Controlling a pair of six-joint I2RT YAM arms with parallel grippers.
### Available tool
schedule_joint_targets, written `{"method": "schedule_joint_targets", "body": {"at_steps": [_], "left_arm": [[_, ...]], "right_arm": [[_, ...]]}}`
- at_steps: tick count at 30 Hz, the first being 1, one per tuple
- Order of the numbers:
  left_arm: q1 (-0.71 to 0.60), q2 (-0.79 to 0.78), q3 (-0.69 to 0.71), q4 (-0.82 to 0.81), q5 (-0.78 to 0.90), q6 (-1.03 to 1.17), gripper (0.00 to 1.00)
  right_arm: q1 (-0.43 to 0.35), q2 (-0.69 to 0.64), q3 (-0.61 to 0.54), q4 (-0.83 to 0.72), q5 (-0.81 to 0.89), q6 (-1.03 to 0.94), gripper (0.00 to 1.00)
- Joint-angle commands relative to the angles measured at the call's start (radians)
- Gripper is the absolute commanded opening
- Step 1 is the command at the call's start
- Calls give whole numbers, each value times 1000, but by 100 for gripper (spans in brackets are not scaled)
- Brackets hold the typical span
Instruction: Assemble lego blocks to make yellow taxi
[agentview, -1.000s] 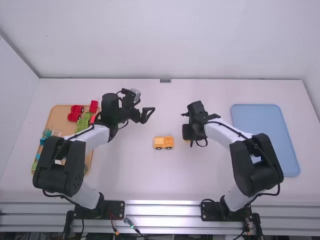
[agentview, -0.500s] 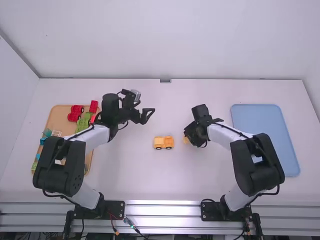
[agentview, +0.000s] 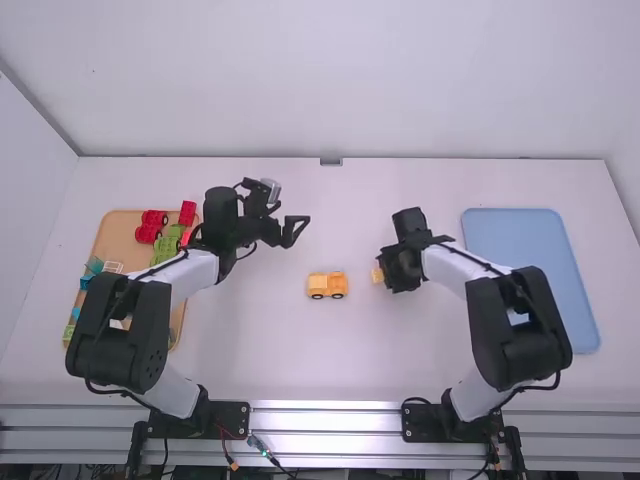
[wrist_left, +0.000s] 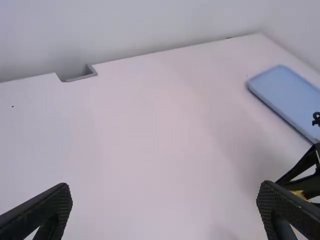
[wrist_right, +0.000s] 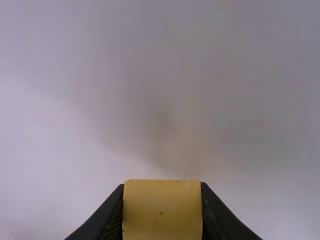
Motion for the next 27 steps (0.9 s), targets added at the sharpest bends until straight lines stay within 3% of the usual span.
{"method": "schedule_joint_targets", "body": {"at_steps": [1, 20, 27], "left_arm": [[8, 4, 20, 5, -3, -24, 99], [8, 4, 20, -3, -3, -24, 99], [8, 4, 20, -4, -3, -24, 99]], "right_arm": [[16, -11, -4, -4, 33, 83, 0], [90, -11, -10, -85, 77, 310, 0], [90, -11, -58, 4, 66, 345, 0]]}}
